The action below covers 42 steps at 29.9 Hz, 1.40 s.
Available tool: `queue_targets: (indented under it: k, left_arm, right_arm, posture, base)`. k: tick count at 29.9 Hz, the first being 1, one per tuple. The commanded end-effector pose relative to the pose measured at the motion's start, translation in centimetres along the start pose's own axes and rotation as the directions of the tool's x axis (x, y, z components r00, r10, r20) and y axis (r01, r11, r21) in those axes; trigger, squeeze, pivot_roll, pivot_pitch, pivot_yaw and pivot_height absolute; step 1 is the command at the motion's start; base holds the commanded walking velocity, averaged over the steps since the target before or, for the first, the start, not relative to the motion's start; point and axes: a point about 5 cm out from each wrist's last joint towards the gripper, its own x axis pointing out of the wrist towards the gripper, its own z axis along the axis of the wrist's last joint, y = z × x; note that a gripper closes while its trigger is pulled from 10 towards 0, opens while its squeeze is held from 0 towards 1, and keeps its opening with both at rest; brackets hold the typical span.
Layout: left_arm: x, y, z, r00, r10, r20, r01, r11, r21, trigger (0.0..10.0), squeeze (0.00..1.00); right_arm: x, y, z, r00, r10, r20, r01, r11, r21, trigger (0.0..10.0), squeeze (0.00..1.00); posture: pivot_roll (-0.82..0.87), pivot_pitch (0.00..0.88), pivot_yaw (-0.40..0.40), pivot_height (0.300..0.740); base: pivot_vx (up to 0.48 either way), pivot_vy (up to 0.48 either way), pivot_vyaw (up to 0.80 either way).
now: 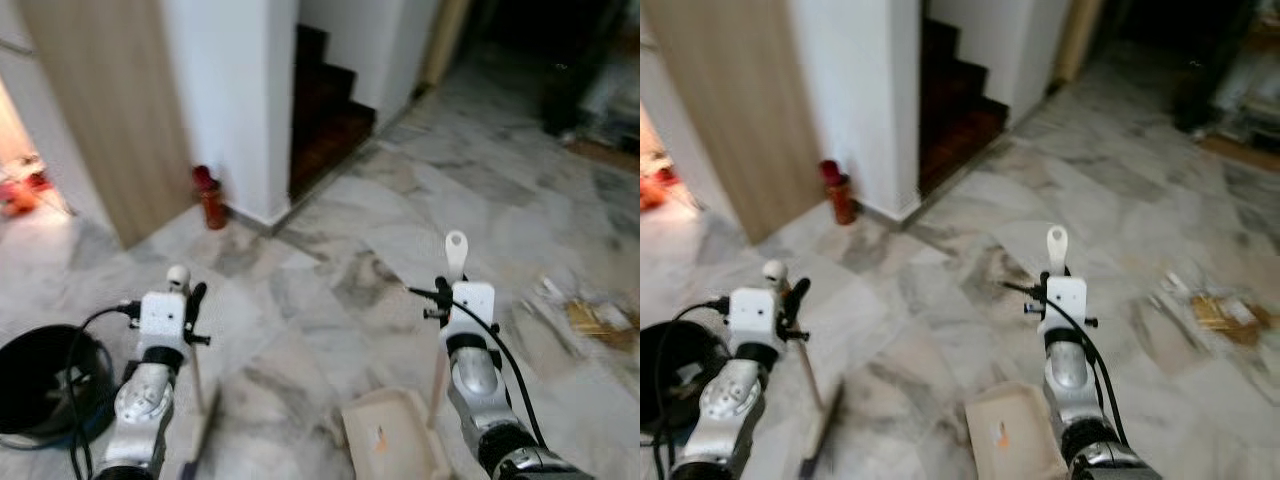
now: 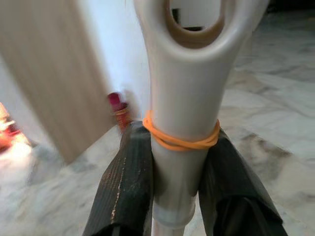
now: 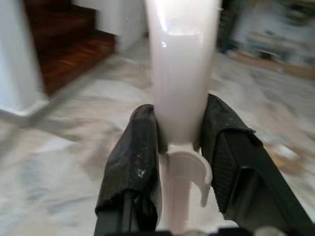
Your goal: Sweep floor
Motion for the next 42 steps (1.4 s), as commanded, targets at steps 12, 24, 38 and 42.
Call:
queue_targets:
  k: [12,24,38,42]
  left_arm:
    - [0.33,-0.71,0.55,0.999,-0.003,0.036,0.004,0.999,-0.032,10.0,0.00]
    - [0.24,-0.80,0.54,0.999,0.001,0.036,0.001,0.999,-0.042,10.0,0.00]
    - [0.08,-0.71,0.43,0.999,0.017,0.028,-0.016,0.999,-0.048,10.0,0.00]
    - [0.10,-0.67,0.45,0.999,0.020,0.030,-0.018,0.999,-0.049,10.0,0.00]
  right_arm:
    - [0.49,-0.47,0.81,0.999,-0.031,0.030,0.031,0.999,0.009,10.0,0.00]
    - [0.43,-0.20,0.84,0.999,-0.018,0.037,0.018,1.000,0.013,10.0,0.00]
    - [0.36,0.40,1.04,0.998,0.029,0.059,-0.026,0.998,-0.048,10.0,0.00]
    - [0.34,0.42,0.99,0.998,0.024,0.057,-0.021,0.999,-0.046,10.0,0.00]
  posture:
    - [0.08,0.000,-0.026,0.740]
    - [0.08,0.000,-0.031,0.740]
    - [0.08,0.000,-0.036,0.740]
    - [0.08,0.000,-0.036,0.740]
  base:
    - [0.000,0.000,-0.80]
    - [0.000,0.000,-0.73]
    - [0.139,0.000,0.11]
    - [0.447,0.000,0.80]
